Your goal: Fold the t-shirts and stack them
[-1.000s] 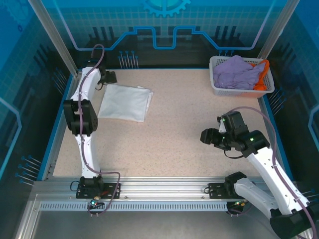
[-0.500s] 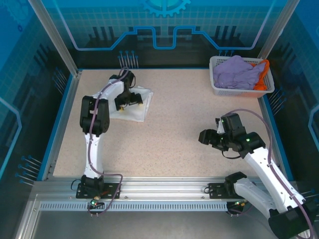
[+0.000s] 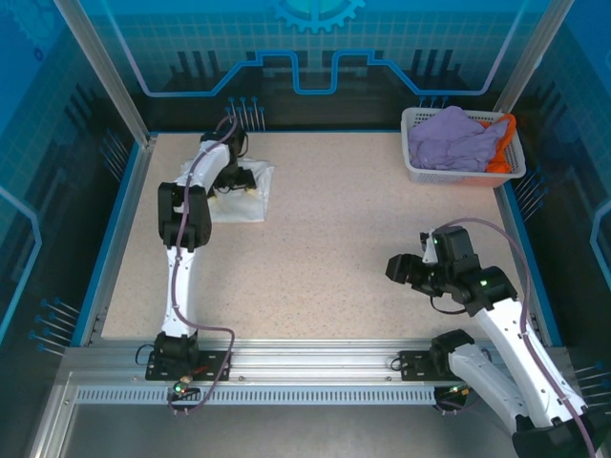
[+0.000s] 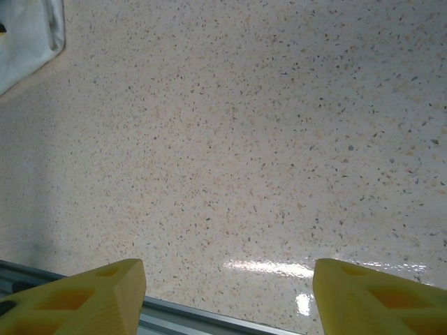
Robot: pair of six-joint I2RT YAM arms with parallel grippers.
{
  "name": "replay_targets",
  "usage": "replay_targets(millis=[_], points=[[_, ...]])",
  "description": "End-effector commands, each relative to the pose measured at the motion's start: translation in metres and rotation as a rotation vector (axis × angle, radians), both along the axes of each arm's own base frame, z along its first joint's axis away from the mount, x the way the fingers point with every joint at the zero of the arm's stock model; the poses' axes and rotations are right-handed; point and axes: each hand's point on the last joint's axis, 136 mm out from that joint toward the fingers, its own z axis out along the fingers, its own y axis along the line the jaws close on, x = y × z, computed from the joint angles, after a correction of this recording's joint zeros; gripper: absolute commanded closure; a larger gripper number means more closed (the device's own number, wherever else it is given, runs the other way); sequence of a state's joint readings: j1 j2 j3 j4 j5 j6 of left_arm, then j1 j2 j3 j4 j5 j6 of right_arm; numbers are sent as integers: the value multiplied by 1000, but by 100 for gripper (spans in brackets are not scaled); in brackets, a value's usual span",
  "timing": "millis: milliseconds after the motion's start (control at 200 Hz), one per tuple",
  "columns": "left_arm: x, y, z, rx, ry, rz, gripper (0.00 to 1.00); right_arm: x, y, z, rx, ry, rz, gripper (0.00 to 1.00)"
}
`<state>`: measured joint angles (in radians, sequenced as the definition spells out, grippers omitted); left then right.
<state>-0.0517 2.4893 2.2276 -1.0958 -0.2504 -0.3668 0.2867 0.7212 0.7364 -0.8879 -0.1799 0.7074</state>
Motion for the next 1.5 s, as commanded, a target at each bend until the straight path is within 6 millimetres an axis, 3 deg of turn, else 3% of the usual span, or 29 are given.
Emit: replay_targets(millis=[0,225,375,475,590,690,750,810,960,1101,1261,1496], points=[[-12,45,-22,57,102,34,1,-7,-5,2,-1,22,-25,34],[11,74,-28,35,48,-3,1,-17,-10,10,-19,55,-33,34],[21,74,-24,-28,20,0,1,-18,-11,19,-26,67,-32,34],[23,67,10,-69,-43,47,1,-14,-10,23,-25,60,-33,34],[20,62,71,-118,-171,126,1,-7,-6,24,-9,40,-26,34],[-2,62,107,-165,-254,240,1,-2,-1,20,12,31,-17,34],[-22,61,113,-208,-298,336,1,2,1,17,21,22,-14,34],[-43,63,109,-270,-333,443,2,6,3,14,28,15,-13,34],[-98,71,62,-376,-289,685,5,11,8,7,49,5,-1,34],[-121,78,28,-398,-233,782,4,13,10,3,49,7,13,34],[-110,87,1,-425,-198,801,2,11,11,2,53,16,25,34],[-70,100,-20,-512,-241,831,1,1,6,4,42,24,13,34]])
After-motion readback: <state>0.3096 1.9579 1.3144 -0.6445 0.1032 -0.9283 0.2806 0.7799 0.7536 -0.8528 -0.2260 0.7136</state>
